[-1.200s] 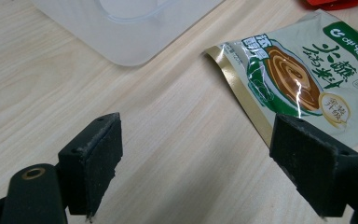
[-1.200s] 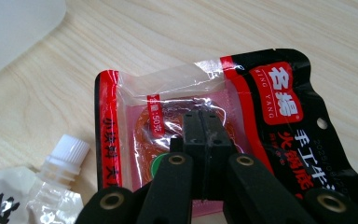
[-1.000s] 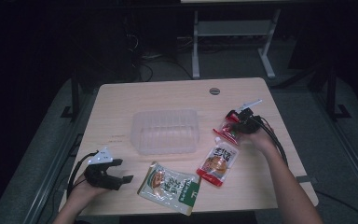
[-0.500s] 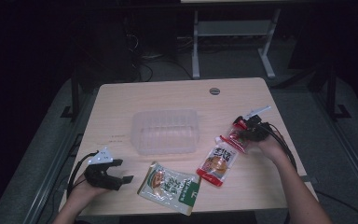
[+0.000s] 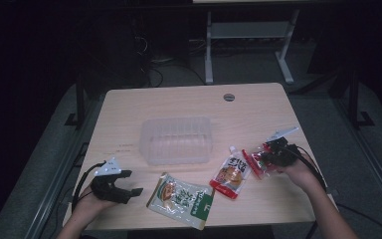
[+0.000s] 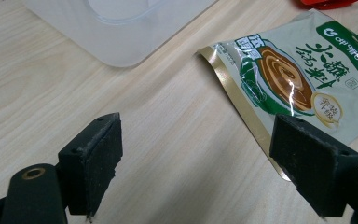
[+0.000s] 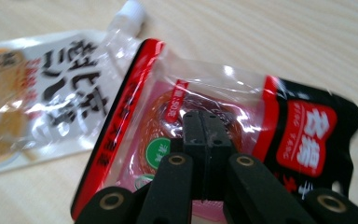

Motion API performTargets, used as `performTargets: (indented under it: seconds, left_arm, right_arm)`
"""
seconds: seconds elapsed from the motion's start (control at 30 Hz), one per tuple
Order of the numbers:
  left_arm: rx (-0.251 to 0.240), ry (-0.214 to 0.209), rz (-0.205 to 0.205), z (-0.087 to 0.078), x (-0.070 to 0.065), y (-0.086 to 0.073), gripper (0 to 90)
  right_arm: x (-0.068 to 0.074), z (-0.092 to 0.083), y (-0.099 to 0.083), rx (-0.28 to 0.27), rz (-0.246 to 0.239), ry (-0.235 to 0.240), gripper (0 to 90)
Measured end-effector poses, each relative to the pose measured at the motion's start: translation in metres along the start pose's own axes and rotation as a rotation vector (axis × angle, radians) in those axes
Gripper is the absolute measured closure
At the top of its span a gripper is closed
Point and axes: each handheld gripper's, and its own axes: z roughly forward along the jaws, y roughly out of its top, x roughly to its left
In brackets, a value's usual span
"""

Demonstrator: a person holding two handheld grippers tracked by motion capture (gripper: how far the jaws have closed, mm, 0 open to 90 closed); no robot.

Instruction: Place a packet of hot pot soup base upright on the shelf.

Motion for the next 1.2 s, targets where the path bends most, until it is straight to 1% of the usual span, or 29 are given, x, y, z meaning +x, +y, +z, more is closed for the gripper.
performTargets:
  seconds: [0.07,0.17,0.2,0.27,0.3,0.33,0.37,0.4,0.47,0.5,0.53,0.6,0.67,0.73,0.83,0.9,0.93,1.0,1.07,1.1,1.13,1.17,1.2]
  left_arm:
    - [-0.001,-0.001,-0.001,0.000,0.000,0.000,16.7]
    - [-0.002,-0.003,0.000,0.000,-0.001,0.000,16.6]
    - [0.000,-0.003,0.003,0.000,-0.001,0.001,16.6]
    - [0.002,-0.004,0.006,0.000,-0.002,0.001,16.7]
    - [0.002,-0.004,0.006,0.000,-0.002,0.001,16.6]
    - [0.001,-0.004,0.006,0.000,-0.002,0.001,16.6]
    - [0.002,-0.007,0.008,0.000,-0.003,0.002,16.7]
    - [0.002,-0.007,0.008,0.000,-0.003,0.002,16.7]
    - [0.004,-0.010,0.007,0.001,-0.003,0.002,16.7]
    - [0.003,-0.011,0.010,0.001,-0.003,0.002,16.7]
    - [0.003,-0.012,0.010,0.001,-0.003,0.002,16.6]
    - [0.003,-0.014,0.016,0.001,-0.003,0.002,16.6]
    - [0.007,-0.015,0.018,0.002,-0.003,0.002,16.7]
    - [0.008,-0.018,0.017,0.002,-0.004,0.002,16.6]
    - [0.005,-0.020,0.018,0.002,-0.005,0.002,16.7]
    - [0.014,-0.023,0.032,0.002,-0.006,0.003,16.7]
    - [0.016,-0.026,0.028,0.003,-0.008,0.003,16.7]
    - [0.019,-0.030,0.046,0.003,-0.010,0.005,16.7]
    - [0.014,-0.035,0.050,0.003,-0.014,0.007,16.7]
    - [0.009,-0.039,0.053,0.003,-0.016,0.008,16.7]
    - [0.007,-0.046,0.054,0.003,-0.018,0.009,16.9]
    - [0.004,-0.052,0.056,0.003,-0.020,0.010,16.9]
    - [-0.001,-0.057,0.063,0.004,-0.022,0.011,16.9]
  right_arm:
    - [0.001,-0.001,-0.001,0.001,0.000,0.002,89.9]
    - [0.009,-0.006,-0.008,0.005,-0.008,0.016,89.9]
    - [0.009,-0.006,-0.008,0.005,-0.008,0.016,89.9]
    - [0.015,-0.009,-0.013,0.009,-0.020,0.026,89.9]
    - [0.015,-0.009,-0.013,0.009,-0.020,0.026,89.9]
    - [0.016,-0.010,-0.013,0.010,-0.033,0.023,89.9]
    - [0.016,-0.011,-0.012,0.000,-0.028,0.033,89.8]
    - [0.016,-0.011,-0.012,0.000,-0.028,0.033,89.8]
    - [0.012,-0.012,-0.009,-0.024,-0.013,0.015,89.8]
    - [0.007,-0.011,-0.005,-0.034,0.006,-0.004,89.8]
    - [0.004,-0.010,-0.002,-0.043,0.009,-0.020,89.8]
    - [-0.002,-0.006,0.001,-0.041,0.029,-0.027,89.8]
    - [-0.005,-0.004,0.003,-0.040,0.028,-0.034,89.8]
    - [-0.007,0.003,0.005,-0.035,0.031,-0.022,89.8]
    - [-0.005,0.008,0.004,-0.030,0.012,-0.012,89.8]
    - [-0.002,0.008,0.003,-0.027,0.008,-0.004,89.8]
    - [-0.002,0.008,0.003,-0.025,0.003,0.000,89.8]
    - [0.001,0.007,0.000,-0.021,0.005,0.012,89.8]
    - [0.005,0.008,-0.004,-0.015,-0.003,0.030,89.8]
    - [0.008,0.008,-0.006,-0.011,-0.007,0.047,89.8]
    - [0.014,0.007,-0.008,-0.017,-0.028,0.071,89.8]
    - [0.014,0.007,-0.008,-0.017,-0.028,0.071,89.8]
    - [0.017,0.006,-0.008,-0.013,-0.037,0.085,89.8]
